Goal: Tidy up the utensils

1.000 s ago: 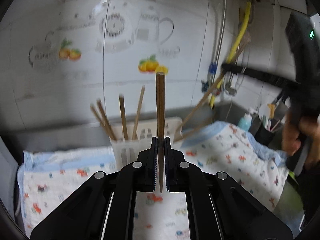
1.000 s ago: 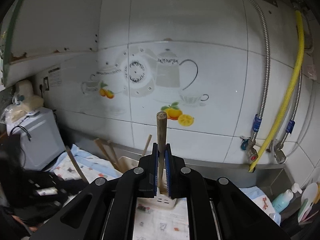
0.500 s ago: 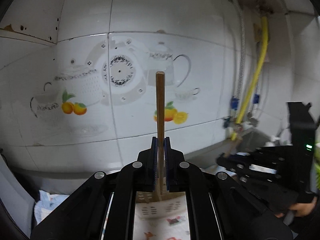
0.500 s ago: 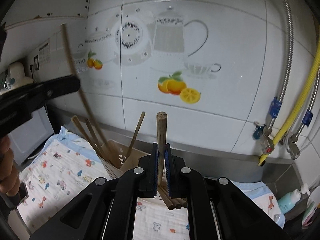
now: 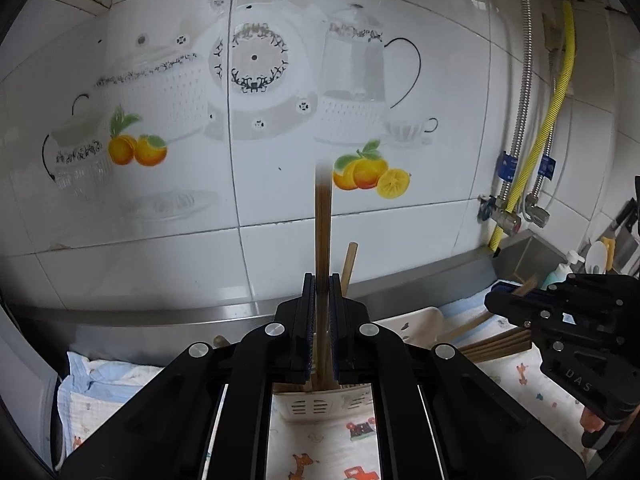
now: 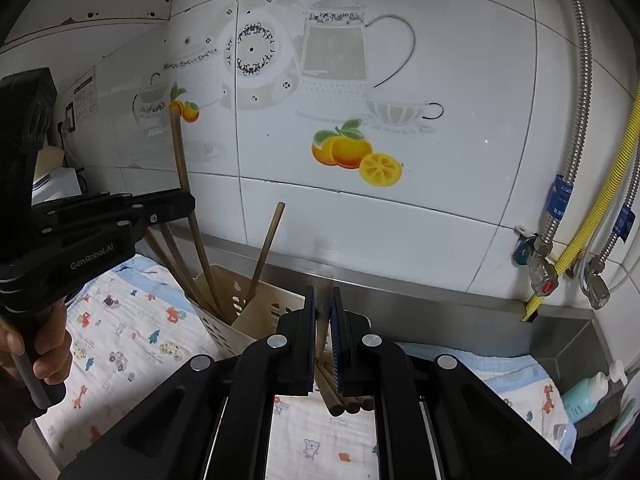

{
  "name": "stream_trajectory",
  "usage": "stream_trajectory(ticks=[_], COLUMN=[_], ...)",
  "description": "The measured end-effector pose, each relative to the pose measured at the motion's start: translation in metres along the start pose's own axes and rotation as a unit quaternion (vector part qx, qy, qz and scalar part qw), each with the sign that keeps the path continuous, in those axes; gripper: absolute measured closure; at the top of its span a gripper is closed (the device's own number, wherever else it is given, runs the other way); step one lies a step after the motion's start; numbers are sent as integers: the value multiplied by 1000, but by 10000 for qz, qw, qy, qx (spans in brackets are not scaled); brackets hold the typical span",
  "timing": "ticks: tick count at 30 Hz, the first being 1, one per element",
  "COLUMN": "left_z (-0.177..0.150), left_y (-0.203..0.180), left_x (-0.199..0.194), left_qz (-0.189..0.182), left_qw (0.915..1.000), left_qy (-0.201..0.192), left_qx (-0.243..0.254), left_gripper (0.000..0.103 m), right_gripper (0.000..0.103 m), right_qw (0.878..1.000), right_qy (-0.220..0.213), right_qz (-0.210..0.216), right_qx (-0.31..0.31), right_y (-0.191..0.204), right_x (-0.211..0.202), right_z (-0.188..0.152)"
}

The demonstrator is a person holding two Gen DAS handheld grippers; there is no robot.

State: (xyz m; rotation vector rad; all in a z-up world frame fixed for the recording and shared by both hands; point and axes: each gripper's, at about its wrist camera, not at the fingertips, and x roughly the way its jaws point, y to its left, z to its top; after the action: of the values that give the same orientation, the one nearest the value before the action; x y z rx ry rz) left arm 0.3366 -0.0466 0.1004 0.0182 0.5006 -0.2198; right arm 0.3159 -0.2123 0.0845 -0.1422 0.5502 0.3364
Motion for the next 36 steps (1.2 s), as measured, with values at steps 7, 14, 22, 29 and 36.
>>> stream_trajectory(ticks=[7, 14, 22, 29, 36], left_z=[0, 3, -13, -44, -83], left_y=[1, 2, 2, 2, 9], left_x=[-7, -25, -61, -95, -126], left_qz=[-51, -48, -171, -90, 149], left_qw=[10000, 9998, 9993, 9994, 9995], left_qy=[-37, -166, -255, -274, -206], left_qx=[-55, -113, -194, -173, -165], left_gripper=[95, 76, 53, 37, 19], right_gripper=[96, 91, 79, 68, 56], right_qw=[10000, 9999, 9997, 9996, 9995], right_qy=[6, -143, -208, -180, -129], right_qz=[-17, -78, -126, -215, -228], right_qx=[-11, -21, -3, 46, 159], right_y=[1, 2, 10, 26, 45], right_x=[-2, -20, -47, -69, -88], right_z=[0, 3, -9, -39, -76])
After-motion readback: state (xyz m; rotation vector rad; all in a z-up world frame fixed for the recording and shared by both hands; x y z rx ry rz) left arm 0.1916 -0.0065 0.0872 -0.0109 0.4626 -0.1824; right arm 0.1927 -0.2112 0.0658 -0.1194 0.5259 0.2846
